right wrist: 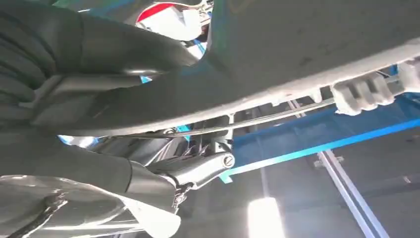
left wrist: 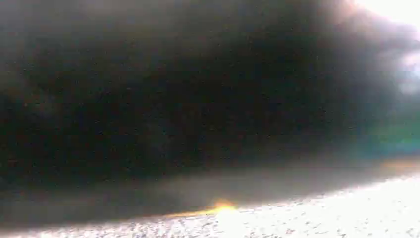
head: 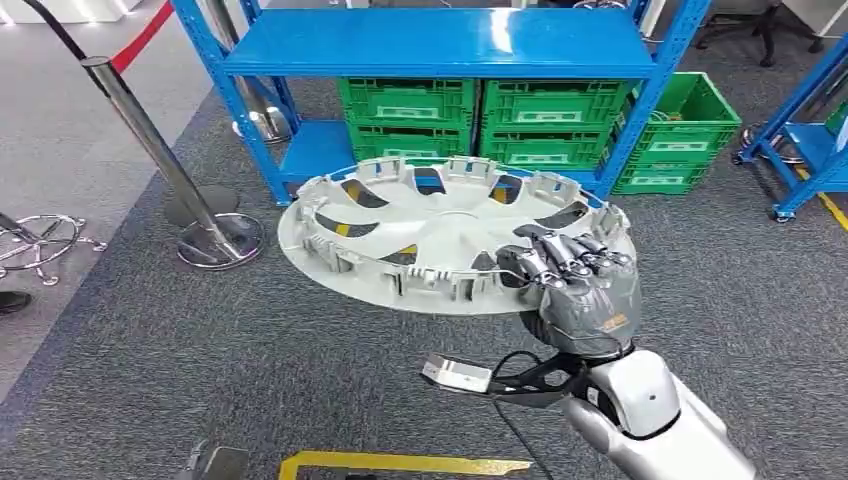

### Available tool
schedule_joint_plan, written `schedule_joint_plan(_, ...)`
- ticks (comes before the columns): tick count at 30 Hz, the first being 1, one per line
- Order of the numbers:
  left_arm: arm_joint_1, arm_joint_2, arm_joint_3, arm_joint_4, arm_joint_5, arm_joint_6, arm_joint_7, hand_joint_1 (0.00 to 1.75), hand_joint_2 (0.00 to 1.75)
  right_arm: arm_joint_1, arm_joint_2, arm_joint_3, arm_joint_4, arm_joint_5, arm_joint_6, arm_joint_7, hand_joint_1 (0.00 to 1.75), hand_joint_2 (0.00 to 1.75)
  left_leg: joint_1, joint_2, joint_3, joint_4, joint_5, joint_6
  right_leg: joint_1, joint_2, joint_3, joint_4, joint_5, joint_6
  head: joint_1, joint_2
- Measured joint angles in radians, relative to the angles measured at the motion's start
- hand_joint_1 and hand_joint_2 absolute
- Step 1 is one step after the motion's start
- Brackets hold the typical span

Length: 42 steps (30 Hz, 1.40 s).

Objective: Take the parts from the cabinet and place them on the table.

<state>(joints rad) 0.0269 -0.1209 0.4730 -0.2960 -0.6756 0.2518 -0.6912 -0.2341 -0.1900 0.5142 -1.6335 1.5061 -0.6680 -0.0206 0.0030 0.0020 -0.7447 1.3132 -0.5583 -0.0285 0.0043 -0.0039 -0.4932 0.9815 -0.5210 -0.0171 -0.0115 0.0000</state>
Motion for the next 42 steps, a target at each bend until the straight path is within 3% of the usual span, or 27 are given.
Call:
schedule_joint_plan(1, 0.001, 0.000, -0.002, 0.000, -0.001, 0.000, 0.000, 0.00, 0.00, 0.000, 0.000, 0.000, 0.001, 0.000, 0.000, 0.000, 1.75, 1.75, 0.000, 0.000, 0.020, -0.018, 0.022, 0.003, 0.002, 0.001, -0.004, 0.003, 0.000, 0.000, -0.001, 0.000)
schedule_joint_plan(2, 0.000, 0.001, -0.002, 0.000, -0.001, 0.000, 0.000, 0.00, 0.00, 0.000, 0.000, 0.000, 0.001, 0.000, 0.001, 0.000, 1.75, 1.75, -0.001, 0.000, 0.053, -0.072, 0.057, 0.009, 0.004, 0.001, -0.005, 0.005, 0.000, 0.000, 0.000, 0.000)
schedule_joint_plan(4, 0.000, 0.002, -0.002, 0.000, -0.001, 0.000, 0.001, 0.00, 0.00, -0.001, 0.001, 0.000, 0.001, 0.000, 0.001, 0.000, 1.75, 1.75, -0.010, -0.004, 0.149, -0.247, 0.127, 0.029, 0.005, 0.002, -0.004, 0.009, -0.001, 0.002, 0.000, 0.000)
schedule_joint_plan(5, -0.002, 0.004, -0.002, 0.000, -0.001, 0.000, 0.002, 0.00, 0.00, -0.003, 0.002, 0.000, 0.001, 0.000, 0.000, 0.000, 1.75, 1.75, -0.013, -0.006, 0.169, -0.271, 0.111, 0.039, 0.008, 0.002, -0.013, 0.010, -0.001, 0.004, 0.002, 0.000)
schedule_joint_plan(7, -0.003, 0.004, -0.003, 0.000, -0.003, 0.000, 0.003, 0.00, 0.00, -0.006, 0.003, 0.001, 0.001, 0.000, 0.000, 0.000, 1.75, 1.75, -0.018, -0.005, 0.164, -0.290, 0.118, 0.042, 0.004, 0.003, -0.019, 0.010, 0.006, 0.015, 0.000, 0.000)
schedule_joint_plan(9, -0.006, 0.001, -0.003, 0.000, -0.003, -0.001, 0.009, 0.00, 0.00, -0.007, 0.003, 0.000, 0.001, 0.000, 0.001, 0.001, 1.75, 1.75, -0.015, -0.005, 0.167, -0.310, 0.109, 0.031, 0.005, 0.002, -0.029, 0.016, 0.003, 0.011, 0.002, 0.000)
schedule_joint_plan(16, -0.006, 0.002, -0.003, 0.000, 0.000, -0.001, 0.012, 0.00, 0.00, -0.007, 0.003, 0.001, 0.002, 0.003, 0.002, 0.001, 1.75, 1.75, -0.017, -0.006, 0.164, -0.309, 0.110, 0.033, 0.005, 0.001, -0.030, 0.016, 0.005, 0.014, 0.002, 0.000)
schedule_joint_plan(22, -0.011, 0.000, -0.003, 0.000, 0.003, 0.000, 0.004, 0.00, 0.00, -0.009, 0.003, 0.002, 0.004, 0.029, 0.001, 0.007, 1.75, 1.75, -0.020, -0.006, 0.157, -0.309, 0.119, 0.048, 0.002, 0.002, -0.035, 0.011, 0.018, 0.028, 0.001, 0.000)
schedule_joint_plan(33, -0.011, 0.000, -0.003, 0.000, -0.001, 0.004, 0.019, 0.00, 0.00, -0.009, 0.003, 0.002, 0.005, 0.056, 0.001, 0.024, 1.75, 1.75, -0.019, -0.005, 0.152, -0.309, 0.128, 0.048, 0.002, 0.002, -0.042, 0.012, 0.026, 0.027, 0.001, 0.000)
schedule_joint_plan(38, -0.011, 0.004, -0.003, 0.000, -0.003, 0.002, 0.024, 0.00, 0.00, -0.012, 0.003, 0.000, 0.005, 0.060, -0.005, 0.029, 1.75, 1.75, -0.023, -0.005, 0.142, -0.302, 0.129, 0.055, -0.001, 0.002, -0.049, 0.012, 0.033, 0.036, 0.000, 0.000)
schedule_joint_plan(40, -0.011, 0.005, -0.002, 0.000, -0.003, -0.001, 0.024, 0.00, 0.00, -0.017, 0.003, -0.001, 0.005, 0.060, -0.006, 0.029, 1.75, 1.75, -0.023, -0.007, 0.141, -0.310, 0.134, 0.063, -0.001, -0.002, -0.048, 0.009, 0.035, 0.041, 0.000, 0.000)
schedule_joint_plan(41, -0.011, 0.004, -0.002, 0.000, -0.003, -0.001, 0.024, 0.00, 0.00, -0.020, 0.003, -0.002, 0.004, 0.060, -0.006, 0.029, 1.75, 1.75, -0.010, -0.008, 0.148, -0.328, 0.145, 0.068, 0.000, -0.002, -0.056, 0.015, 0.026, 0.041, 0.000, 0.000)
schedule_joint_plan(42, -0.012, 0.004, -0.002, 0.000, -0.003, -0.001, 0.024, 0.00, 0.00, -0.021, 0.003, -0.003, 0.004, 0.060, -0.009, 0.029, 1.75, 1.75, -0.011, -0.009, 0.149, -0.333, 0.148, 0.072, 0.001, 0.001, -0.069, 0.039, 0.002, 0.045, 0.004, 0.000)
